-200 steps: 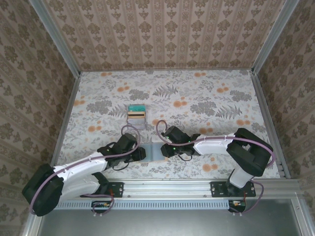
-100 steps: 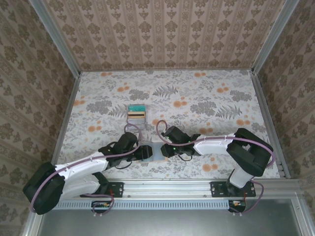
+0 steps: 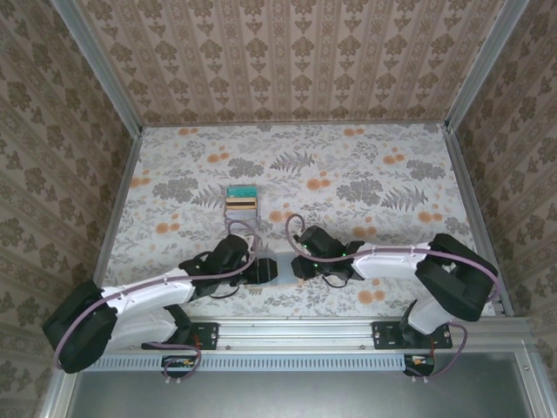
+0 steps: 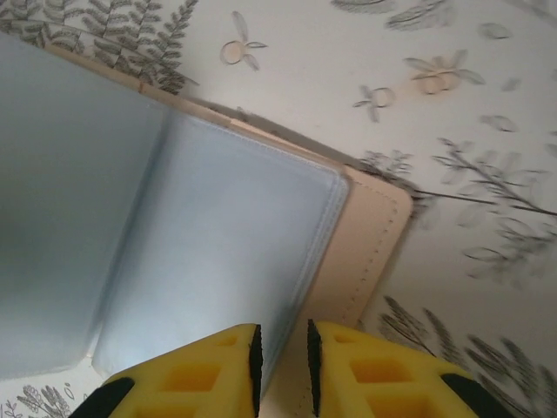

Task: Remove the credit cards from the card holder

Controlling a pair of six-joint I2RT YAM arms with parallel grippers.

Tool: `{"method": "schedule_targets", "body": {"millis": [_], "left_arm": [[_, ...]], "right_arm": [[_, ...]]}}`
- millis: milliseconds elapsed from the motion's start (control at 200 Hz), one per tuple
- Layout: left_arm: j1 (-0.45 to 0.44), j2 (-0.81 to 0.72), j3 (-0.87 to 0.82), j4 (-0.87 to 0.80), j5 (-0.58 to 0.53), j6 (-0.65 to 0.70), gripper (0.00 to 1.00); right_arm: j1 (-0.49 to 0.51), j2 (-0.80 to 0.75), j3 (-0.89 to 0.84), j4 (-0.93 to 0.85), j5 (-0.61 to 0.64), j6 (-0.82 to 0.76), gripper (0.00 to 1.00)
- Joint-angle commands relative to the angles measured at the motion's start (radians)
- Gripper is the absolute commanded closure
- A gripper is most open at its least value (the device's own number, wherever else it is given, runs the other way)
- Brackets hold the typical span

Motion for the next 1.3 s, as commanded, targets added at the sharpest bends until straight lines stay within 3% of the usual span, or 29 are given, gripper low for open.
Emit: {"method": "schedule_targets", "body": {"millis": [0, 380, 490, 730, 965, 1115, 1295], "left_arm": [[-0.021, 0.051, 0.05, 0.066, 0.01, 0.011, 0.38], [-0.095, 0.239, 0.16, 0.14, 0.006, 0.009, 0.49], [-0.094, 0.246, 0.151, 0.147, 0.007, 0.0, 0.59], [-0.018, 0.071, 0.073, -0.006, -0.058, 0.003, 0.6], [0.099, -0.158, -0.052, -0.135, -0.045, 0.006, 0.62], [0.163, -0.25, -0.098, -0.162, 0.0, 0.02, 0.72], [0.167, -0.242, -0.103, -0.116, 0.047, 0.019, 0.82]], "right_arm": [[-0.019, -0.09, -0.036, -0.045, 0.089, 0.034, 0.75], [-0.057, -0.238, -0.119, -0.063, 0.121, 0.074, 0.72], [-0.058, -0.239, -0.123, -0.056, 0.111, 0.082, 0.7], [-0.051, -0.206, -0.089, -0.021, 0.041, 0.088, 0.68], [-0.007, -0.114, -0.015, -0.001, -0.009, 0.096, 0.67], [0.001, -0.053, 0.009, 0.021, -0.031, 0.13, 0.67], [0.013, -0.03, 0.027, 0.031, -0.046, 0.143, 0.67]]}}
